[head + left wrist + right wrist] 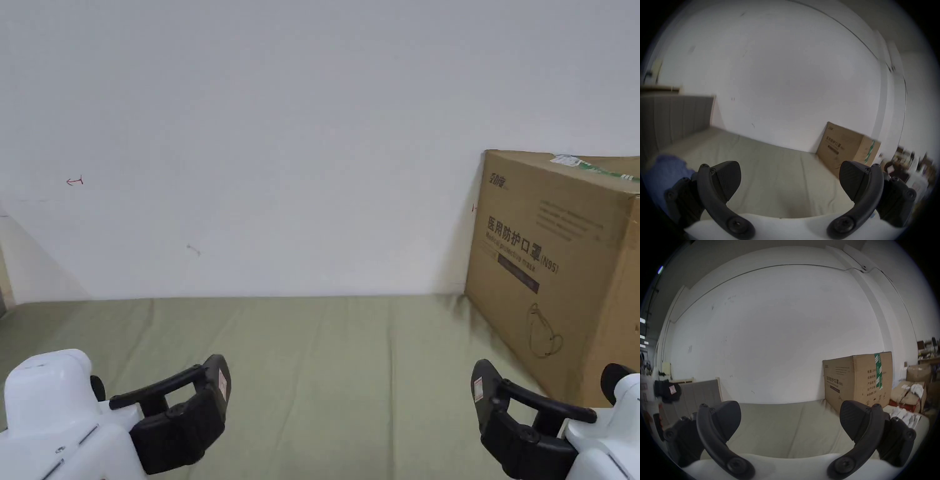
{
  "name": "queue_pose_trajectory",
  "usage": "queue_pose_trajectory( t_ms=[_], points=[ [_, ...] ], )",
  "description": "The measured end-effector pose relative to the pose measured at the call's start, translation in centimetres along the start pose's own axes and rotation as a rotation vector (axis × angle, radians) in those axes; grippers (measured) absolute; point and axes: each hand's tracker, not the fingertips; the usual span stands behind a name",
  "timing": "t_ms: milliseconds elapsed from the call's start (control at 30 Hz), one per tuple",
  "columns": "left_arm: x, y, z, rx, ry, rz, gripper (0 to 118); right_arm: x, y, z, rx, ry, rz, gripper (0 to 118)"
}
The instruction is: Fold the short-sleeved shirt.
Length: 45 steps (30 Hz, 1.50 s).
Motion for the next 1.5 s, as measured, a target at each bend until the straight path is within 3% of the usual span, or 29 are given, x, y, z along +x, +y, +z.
queue_pose_trajectory(
  t_ms=[133,300,500,933,967,1000,1033,1067,1100,1133,1167,1200,1267,1367,1500],
  points=[
    [-0.1,0.1,0.4,0.079,0.093,0.023,118,-0.8,-0.3,-0.1,-0.013,-0.013,0.052,118],
    [-0.8,0.0,1.4,0.136,0.107,0.088,118,-0.7,-0.4,0.0,-0.001,-0.033,0.070,118],
    [-1.5,-0.2,1.2,0.090,0.264,-0.083,118,-0.4,-0.8,0.1,-0.017,-0.031,0.071,118],
    [-2.2,-0.8,0.6,0.043,0.240,-0.096,109,-0.4,-0.9,-0.3,-0.025,-0.043,0.077,118],
    [-2.3,-0.7,0.5,0.034,0.235,-0.093,105,-0.4,-0.7,-0.3,-0.046,-0.037,0.075,118],
    [-2.2,-0.6,0.5,0.017,0.226,-0.090,91,-0.3,-0.5,-0.3,-0.095,-0.024,0.069,116],
    [-2.2,-0.4,0.5,0.002,0.222,-0.082,48,-0.3,-0.3,-0.3,-0.136,-0.006,0.063,94],
    [-2.4,-0.2,0.2,-0.028,0.223,-0.080,8,-0.3,-0.2,-0.2,-0.142,-0.004,0.063,45],
    [-2.7,0.3,-0.3,-0.104,0.220,-0.067,0,-0.4,-0.3,-0.2,-0.122,-0.019,0.065,0],
    [-3.0,0.4,-0.3,-0.129,0.214,-0.035,0,-0.5,-0.6,-0.2,-0.088,-0.095,0.122,0],
    [-3.1,0.3,-0.2,-0.120,0.202,-0.028,0,-0.3,-0.6,-0.1,-0.094,-0.099,0.085,0],
    [-3.0,0.1,0.2,-0.107,0.210,-0.036,0,-0.1,-0.3,-0.2,-0.157,-0.062,0.060,0],
    [-2.9,0.1,0.6,-0.102,0.222,-0.056,0,0.0,-0.4,-0.1,-0.116,-0.028,0.012,0],
    [-3.2,0.5,1.7,-0.090,0.229,-0.078,0,-1.3,-0.4,-0.3,-0.124,0.010,0.017,0],
    [-5.2,1.0,5.3,-0.070,0.342,-0.088,0,-5.3,-0.7,-1.6,-0.132,0.174,0.013,0]
  ],
)
